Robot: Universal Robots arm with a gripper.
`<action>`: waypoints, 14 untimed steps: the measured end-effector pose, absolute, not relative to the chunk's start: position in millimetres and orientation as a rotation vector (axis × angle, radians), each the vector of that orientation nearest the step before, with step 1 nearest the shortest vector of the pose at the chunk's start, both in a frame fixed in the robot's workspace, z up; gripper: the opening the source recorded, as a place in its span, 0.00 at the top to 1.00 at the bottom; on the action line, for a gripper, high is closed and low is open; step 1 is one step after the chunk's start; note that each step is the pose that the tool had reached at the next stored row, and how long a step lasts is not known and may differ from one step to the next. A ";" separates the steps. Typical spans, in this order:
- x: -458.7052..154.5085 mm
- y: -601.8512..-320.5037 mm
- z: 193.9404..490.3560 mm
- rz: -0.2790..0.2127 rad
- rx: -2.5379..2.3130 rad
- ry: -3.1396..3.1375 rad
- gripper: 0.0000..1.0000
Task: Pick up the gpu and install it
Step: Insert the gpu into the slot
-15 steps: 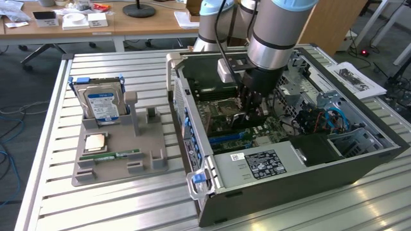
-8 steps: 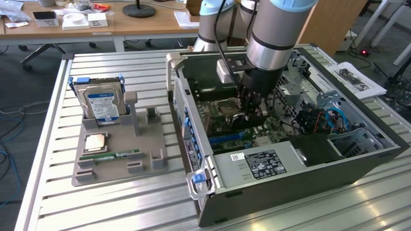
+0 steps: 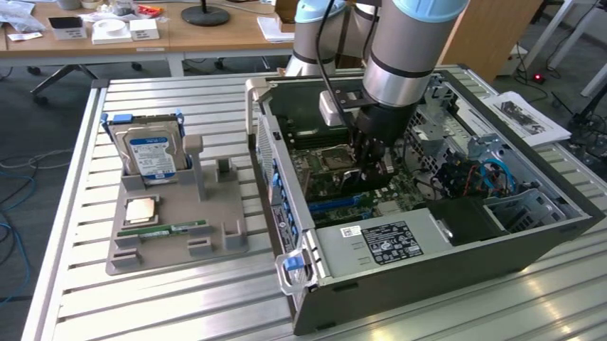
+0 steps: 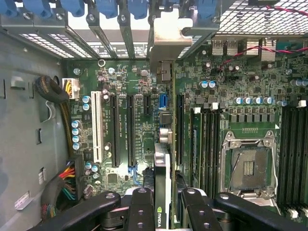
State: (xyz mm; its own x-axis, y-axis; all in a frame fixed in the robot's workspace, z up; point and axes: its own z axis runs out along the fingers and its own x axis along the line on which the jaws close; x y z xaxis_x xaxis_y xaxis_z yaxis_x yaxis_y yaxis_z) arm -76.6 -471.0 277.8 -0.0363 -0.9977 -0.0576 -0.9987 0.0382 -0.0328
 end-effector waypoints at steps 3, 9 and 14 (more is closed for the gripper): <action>-77.0 -470.9 277.7 0.025 -2.135 2.216 0.73; -79.3 -469.6 277.2 0.025 -2.135 2.216 0.73; -79.4 -469.4 275.9 0.025 -2.135 2.216 0.73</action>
